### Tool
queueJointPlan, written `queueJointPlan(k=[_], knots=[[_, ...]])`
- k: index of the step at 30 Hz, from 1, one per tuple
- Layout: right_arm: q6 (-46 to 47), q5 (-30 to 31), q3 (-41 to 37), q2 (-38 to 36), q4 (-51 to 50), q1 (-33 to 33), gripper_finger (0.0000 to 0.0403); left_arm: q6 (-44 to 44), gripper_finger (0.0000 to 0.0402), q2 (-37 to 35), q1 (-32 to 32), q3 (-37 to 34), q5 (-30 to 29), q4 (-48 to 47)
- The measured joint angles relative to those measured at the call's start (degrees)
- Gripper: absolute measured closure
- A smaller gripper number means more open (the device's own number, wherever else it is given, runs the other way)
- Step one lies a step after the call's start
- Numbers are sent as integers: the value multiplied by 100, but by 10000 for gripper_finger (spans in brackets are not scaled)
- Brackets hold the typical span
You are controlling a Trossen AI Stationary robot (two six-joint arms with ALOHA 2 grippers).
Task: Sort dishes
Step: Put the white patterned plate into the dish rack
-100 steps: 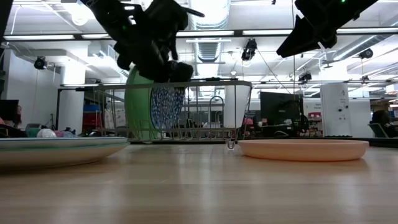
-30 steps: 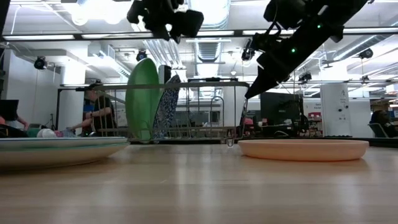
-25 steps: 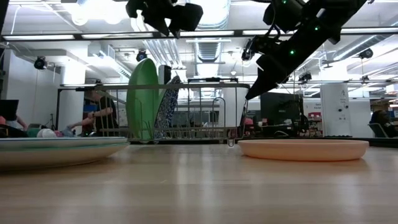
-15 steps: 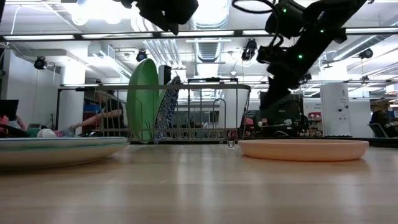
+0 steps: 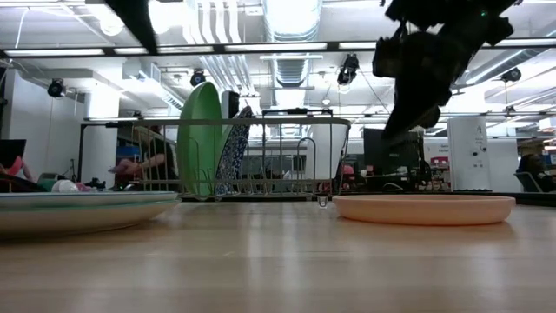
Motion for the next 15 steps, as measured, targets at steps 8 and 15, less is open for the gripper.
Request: queueJointPlan(k=[8,15], knots=[[713,5,0,79,1432,832,403,-1351,400,-19,-941,-1083,63,42],[1046,61,0,79,2624,1133,403,-1993,401,-108,-1455,-2596,71,1566]])
